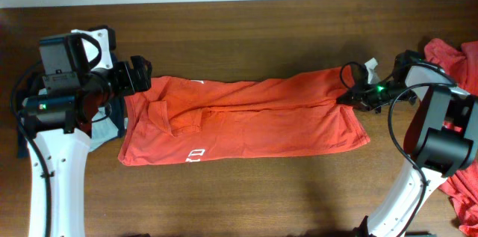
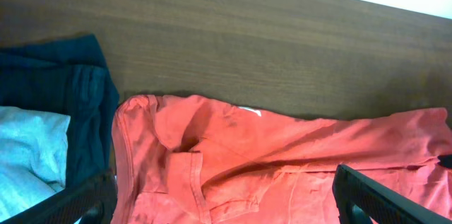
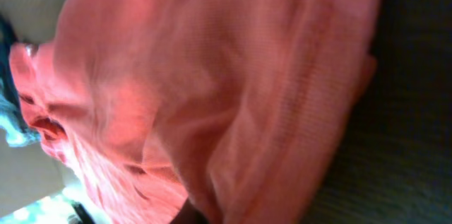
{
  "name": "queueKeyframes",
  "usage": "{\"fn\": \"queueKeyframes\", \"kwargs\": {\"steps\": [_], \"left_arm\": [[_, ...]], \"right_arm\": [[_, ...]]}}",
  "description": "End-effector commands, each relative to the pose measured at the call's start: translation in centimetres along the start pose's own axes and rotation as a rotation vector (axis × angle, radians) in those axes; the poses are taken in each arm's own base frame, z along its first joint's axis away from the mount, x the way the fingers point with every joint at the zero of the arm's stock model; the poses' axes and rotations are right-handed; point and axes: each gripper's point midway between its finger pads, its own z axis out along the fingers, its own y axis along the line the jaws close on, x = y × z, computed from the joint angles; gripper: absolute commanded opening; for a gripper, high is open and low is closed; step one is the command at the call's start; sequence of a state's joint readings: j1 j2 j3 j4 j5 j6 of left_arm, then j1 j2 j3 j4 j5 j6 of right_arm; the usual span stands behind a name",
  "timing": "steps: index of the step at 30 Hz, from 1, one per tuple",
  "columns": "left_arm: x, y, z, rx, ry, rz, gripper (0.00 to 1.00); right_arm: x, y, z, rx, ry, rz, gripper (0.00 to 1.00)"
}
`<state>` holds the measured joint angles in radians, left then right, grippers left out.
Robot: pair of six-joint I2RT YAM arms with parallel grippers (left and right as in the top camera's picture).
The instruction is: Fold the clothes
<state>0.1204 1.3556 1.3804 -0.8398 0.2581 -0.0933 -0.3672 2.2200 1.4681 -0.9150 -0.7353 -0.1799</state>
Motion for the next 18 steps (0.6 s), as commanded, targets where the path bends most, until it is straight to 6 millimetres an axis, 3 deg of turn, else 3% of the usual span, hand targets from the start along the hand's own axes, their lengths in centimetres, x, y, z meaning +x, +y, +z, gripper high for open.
{"fn": "queueKeyframes", "kwargs": {"steps": [1, 7, 10, 12, 15, 18], "left_arm": [[-0.4, -0.1, -0.9, 0.005, -0.019, 0.020, 0.97], [-0.6, -0.3, -1.3, 0.006, -0.033, 0.024, 0.97], [-0.8, -0.4, -1.7, 0.007, -0.046, 0.027, 0.97], [-0.9, -0.4, -1.8, 0.007, -0.052, 0.029, 0.97], [-1.1, -0.5, -1.8, 0.008, -0.059, 0.031, 0.97], [-1.3, -0.5, -1.9, 0.009, -0.067, 0.033, 0.98]], "right_arm": [[-0.3, -3.7, -2.6, 0.217, -0.034, 0.104, 0.04], [-2.6, -6.3, -12.3, 0.493, -0.226, 0.177, 0.04], [-3.7, -5.1, -16.4, 0.506, -0.309, 0.189, 0.04], [-4.2, -3.5, -17.0, 0.485, -0.319, 0.166, 0.04], [-4.4, -0.5, -16.2, 0.461, -0.297, 0.110, 0.04], [-4.1, 2.6, -13.5, 0.490, -0.230, 0.028, 0.04]]}}
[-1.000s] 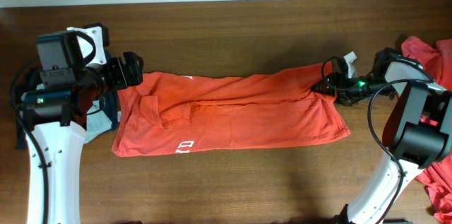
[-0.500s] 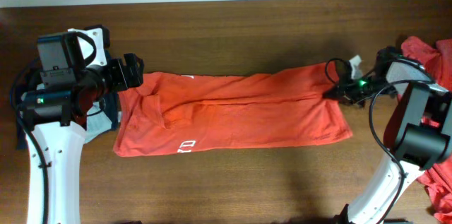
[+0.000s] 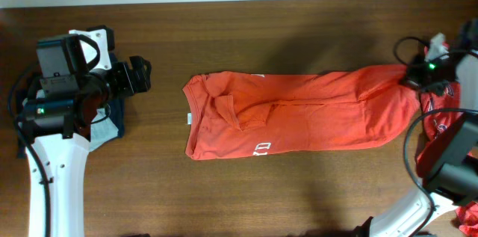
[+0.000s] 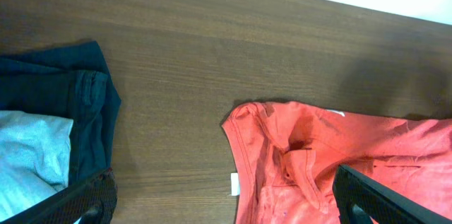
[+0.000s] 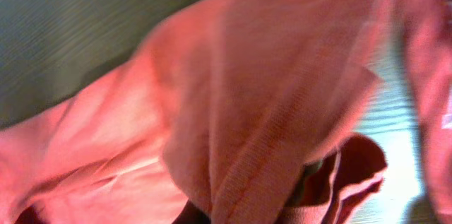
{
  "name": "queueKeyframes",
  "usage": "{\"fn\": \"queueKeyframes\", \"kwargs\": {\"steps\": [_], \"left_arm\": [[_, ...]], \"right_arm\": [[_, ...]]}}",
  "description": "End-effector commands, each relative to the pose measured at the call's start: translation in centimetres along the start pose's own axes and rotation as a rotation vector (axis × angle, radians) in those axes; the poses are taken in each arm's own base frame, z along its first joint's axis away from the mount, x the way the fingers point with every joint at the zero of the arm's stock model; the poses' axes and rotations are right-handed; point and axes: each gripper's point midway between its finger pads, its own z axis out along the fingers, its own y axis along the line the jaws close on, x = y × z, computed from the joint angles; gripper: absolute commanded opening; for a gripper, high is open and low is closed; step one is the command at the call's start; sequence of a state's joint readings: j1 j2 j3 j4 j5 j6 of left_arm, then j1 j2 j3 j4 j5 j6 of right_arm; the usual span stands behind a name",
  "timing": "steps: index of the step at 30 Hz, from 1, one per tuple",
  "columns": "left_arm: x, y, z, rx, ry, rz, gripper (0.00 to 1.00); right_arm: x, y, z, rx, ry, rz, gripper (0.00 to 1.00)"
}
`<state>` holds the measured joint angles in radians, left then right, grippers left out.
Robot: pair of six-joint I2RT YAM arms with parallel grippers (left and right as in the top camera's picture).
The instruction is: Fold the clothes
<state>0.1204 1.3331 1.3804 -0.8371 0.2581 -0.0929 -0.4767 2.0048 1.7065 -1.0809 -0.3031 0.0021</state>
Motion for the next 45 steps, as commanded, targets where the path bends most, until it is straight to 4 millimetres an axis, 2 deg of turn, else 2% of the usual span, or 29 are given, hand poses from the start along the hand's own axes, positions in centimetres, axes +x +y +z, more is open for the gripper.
{"fn": "queueKeyframes", "kwargs": {"steps": [1, 7, 12, 18, 23, 29, 33, 36, 45], "left_arm": [[-1.0, -0.2, -1.1, 0.007, -0.043, 0.026, 0.98], [-1.0, -0.3, -1.3, 0.007, -0.050, 0.028, 0.98], [-1.1, -0.4, -1.6, 0.007, -0.057, 0.030, 0.98], [-1.1, -0.4, -1.7, 0.008, -0.059, 0.031, 0.98], [-1.2, -0.4, -1.7, 0.008, -0.063, 0.032, 0.98], [-1.2, -0.4, -1.7, 0.008, -0.063, 0.032, 0.98], [-1.2, -0.4, -1.7, 0.008, -0.063, 0.032, 0.98], [-1.2, -0.4, -1.7, 0.009, -0.062, 0.032, 0.98], [-1.2, -0.4, -1.7, 0.009, -0.062, 0.031, 0.98]], "right_arm": [[1.1, 5.6, 0.2, 0.038, 0.026, -0.140, 0.04], [4.1, 11.9, 2.2, 0.161, 0.074, -0.340, 0.04], [6.9, 16.7, 3.0, 0.167, 0.104, -0.478, 0.04], [9.2, 20.6, 2.4, 0.168, 0.112, -0.564, 0.04], [12.3, 26.2, 1.5, 0.110, 0.101, -0.645, 0.04], [15.9, 31.5, 2.3, 0.039, 0.073, -0.710, 0.04], [17.4, 33.9, 2.7, 0.001, 0.052, -0.739, 0.05], [18.0, 35.0, 2.9, -0.018, 0.040, -0.740, 0.05], [18.1, 35.2, 3.3, -0.020, 0.040, -0.746, 0.04]]}}
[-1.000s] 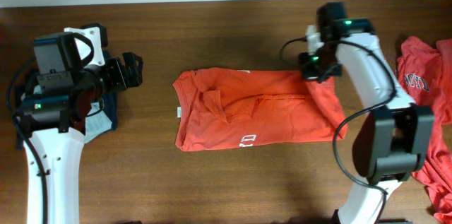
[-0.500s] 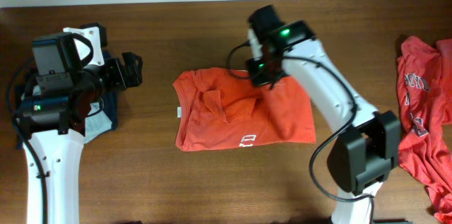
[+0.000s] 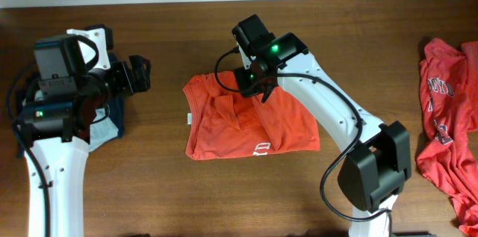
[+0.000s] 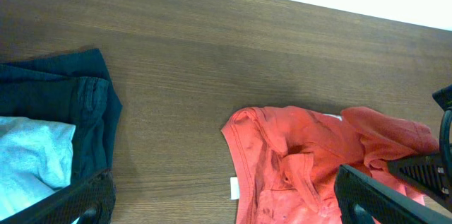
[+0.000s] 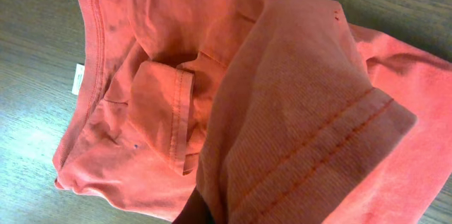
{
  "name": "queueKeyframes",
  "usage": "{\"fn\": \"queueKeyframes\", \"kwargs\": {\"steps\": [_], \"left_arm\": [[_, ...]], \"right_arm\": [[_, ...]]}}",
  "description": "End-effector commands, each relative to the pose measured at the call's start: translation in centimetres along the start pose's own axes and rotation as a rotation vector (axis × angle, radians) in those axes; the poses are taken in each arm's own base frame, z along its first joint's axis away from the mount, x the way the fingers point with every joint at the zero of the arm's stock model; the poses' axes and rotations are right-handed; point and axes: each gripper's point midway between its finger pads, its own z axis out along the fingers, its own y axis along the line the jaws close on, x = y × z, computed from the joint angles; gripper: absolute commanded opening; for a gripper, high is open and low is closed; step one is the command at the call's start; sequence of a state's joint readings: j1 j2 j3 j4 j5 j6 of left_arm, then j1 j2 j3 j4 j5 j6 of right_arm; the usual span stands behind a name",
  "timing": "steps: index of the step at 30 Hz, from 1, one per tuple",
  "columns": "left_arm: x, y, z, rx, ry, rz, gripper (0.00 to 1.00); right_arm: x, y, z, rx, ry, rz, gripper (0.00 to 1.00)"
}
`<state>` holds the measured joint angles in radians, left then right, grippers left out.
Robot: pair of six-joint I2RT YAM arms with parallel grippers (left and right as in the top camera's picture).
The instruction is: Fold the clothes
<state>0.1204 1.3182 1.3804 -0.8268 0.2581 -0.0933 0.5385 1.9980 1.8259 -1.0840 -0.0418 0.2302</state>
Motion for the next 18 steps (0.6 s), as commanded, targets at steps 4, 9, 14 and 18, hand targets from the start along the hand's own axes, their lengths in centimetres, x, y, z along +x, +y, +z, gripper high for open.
{"fn": "queueKeyframes", "kwargs": {"steps": [4, 9, 14, 18], "left_arm": [[-0.8, -0.3, -1.1, 0.007, -0.038, 0.026, 0.98], [-0.8, -0.3, -1.1, 0.007, -0.038, 0.026, 0.98], [-0.8, -0.3, -1.1, 0.007, -0.038, 0.026, 0.98], [-0.8, -0.2, -1.1, 0.006, -0.037, 0.025, 0.98]], "right_arm": [[-0.6, 0.3, -0.4, -0.005, -0.021, 0.010, 0.04], [-0.6, 0.3, -0.4, -0.005, -0.020, 0.010, 0.04], [-0.6, 0.3, -0.4, -0.004, -0.019, 0.010, 0.04], [-0.3, -1.2, -0.5, 0.052, -0.009, 0.022, 0.04]]}}
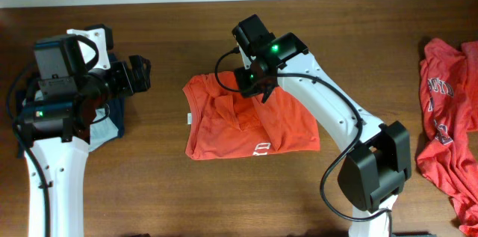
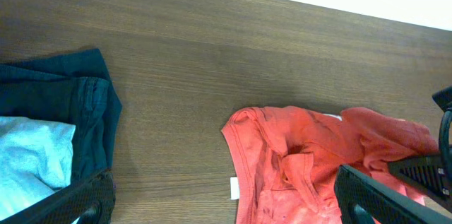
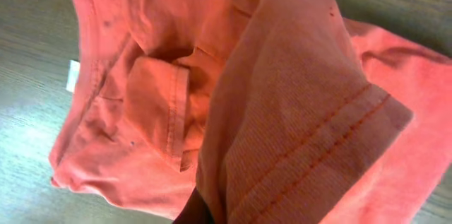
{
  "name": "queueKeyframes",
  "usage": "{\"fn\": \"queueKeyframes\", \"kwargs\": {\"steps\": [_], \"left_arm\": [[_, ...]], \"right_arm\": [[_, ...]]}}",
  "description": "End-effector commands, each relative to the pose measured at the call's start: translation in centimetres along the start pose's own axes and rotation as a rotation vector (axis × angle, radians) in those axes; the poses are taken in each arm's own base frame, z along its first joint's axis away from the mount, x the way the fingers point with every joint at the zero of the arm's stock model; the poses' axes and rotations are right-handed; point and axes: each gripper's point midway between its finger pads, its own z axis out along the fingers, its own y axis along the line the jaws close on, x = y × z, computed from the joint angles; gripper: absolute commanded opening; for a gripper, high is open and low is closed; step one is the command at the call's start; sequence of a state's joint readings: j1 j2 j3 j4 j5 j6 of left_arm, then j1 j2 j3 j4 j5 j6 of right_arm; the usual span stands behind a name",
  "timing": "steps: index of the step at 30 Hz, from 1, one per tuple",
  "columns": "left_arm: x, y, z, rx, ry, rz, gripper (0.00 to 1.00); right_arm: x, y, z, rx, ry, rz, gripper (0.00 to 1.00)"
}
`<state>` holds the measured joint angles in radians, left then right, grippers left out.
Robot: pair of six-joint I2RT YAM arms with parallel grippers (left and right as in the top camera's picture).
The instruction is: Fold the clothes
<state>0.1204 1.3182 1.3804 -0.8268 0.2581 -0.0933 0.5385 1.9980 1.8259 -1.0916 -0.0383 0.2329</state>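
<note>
An orange shirt point(image 1: 250, 121) lies doubled over at the table's centre, collar and white tag to the left. My right gripper point(image 1: 255, 84) is above the collar end, shut on the shirt's stitched hem point(image 3: 304, 132), which drapes over the collar point(image 3: 141, 61). Most of the right gripper point(image 3: 205, 213) is hidden under the cloth. My left gripper point(image 1: 140, 75) hangs open and empty to the left of the shirt. Its fingers point(image 2: 85, 199) stand wide apart, with the shirt point(image 2: 304, 160) between them further off.
A dark blue garment with a light blue one on it point(image 1: 108, 128) lies under the left arm, the same pile point(image 2: 42, 132) showing in the left wrist view. A red printed shirt point(image 1: 448, 102) sprawls at the right edge. The table point(image 1: 224, 192) is brown wood.
The right gripper has shifted very slightly with the hem still in it. The shirt and the left arm are where they were.
The shirt lay stretched long across the table, my right gripper shut on its right end. Then the whole shirt lay further right, the gripper at the table's right edge. Later the gripper held the hem over the collar, the shirt folded in half, as now.
</note>
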Motion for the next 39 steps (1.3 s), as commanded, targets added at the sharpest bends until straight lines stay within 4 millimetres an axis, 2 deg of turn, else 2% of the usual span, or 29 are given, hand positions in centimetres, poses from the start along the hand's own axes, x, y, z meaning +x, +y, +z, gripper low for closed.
{"fn": "queueKeyframes", "kwargs": {"steps": [1, 7, 8, 10, 11, 12, 13, 15, 19, 23, 28, 31, 39], "left_arm": [[-0.8, -0.2, -1.1, 0.006, -0.037, 0.025, 0.98], [-0.8, -0.3, -1.1, 0.006, -0.037, 0.025, 0.98], [-0.8, -0.3, -1.1, 0.006, -0.036, 0.025, 0.98], [-0.8, -0.3, -1.1, 0.006, -0.036, 0.025, 0.98], [-0.8, -0.3, -1.1, 0.006, -0.035, 0.025, 0.98], [-0.7, -0.2, -1.1, 0.006, -0.034, 0.025, 0.98], [-0.7, -0.2, -1.1, 0.006, -0.034, 0.025, 0.98], [-0.7, -0.2, -1.1, 0.006, -0.034, 0.025, 0.98], [-0.7, -0.2, -1.1, 0.006, -0.034, 0.025, 0.98], [-0.7, -0.2, -1.1, 0.006, -0.034, 0.025, 0.98], [-0.7, -0.2, -1.1, 0.006, -0.033, 0.024, 0.98], [-0.7, -0.2, -1.1, 0.006, -0.034, 0.024, 0.98], [-0.7, -0.2, -1.1, 0.006, -0.034, 0.024, 0.98]], "right_arm": [[-0.2, -2.9, -0.8, 0.095, -0.003, 0.041, 0.04], [1.1, -12.6, -3.4, 0.264, 0.051, 0.173, 0.04], [1.8, -16.1, -4.3, 0.287, 0.069, 0.227, 0.04], [2.7, -19.6, -5.1, 0.306, 0.080, 0.284, 0.04], [3.3, -22.0, -5.6, 0.319, 0.086, 0.326, 0.04], [3.7, -23.3, -5.8, 0.326, 0.088, 0.348, 0.04], [4.7, -26.5, -6.5, 0.344, 0.090, 0.404, 0.04], [5.6, -29.3, -7.1, 0.351, 0.080, 0.455, 0.04], [6.6, -32.5, -7.8, 0.314, 0.045, 0.527, 0.04], [7.5, -34.5, -8.3, 0.331, 0.034, 0.569, 0.04], [7.3, -35.3, -8.5, 0.347, 0.017, 0.557, 0.05], [6.8, -34.5, -8.2, 0.334, 0.015, 0.538, 0.05], [4.4, -27.8, -5.8, 0.232, 0.050, 0.399, 0.04]]}}
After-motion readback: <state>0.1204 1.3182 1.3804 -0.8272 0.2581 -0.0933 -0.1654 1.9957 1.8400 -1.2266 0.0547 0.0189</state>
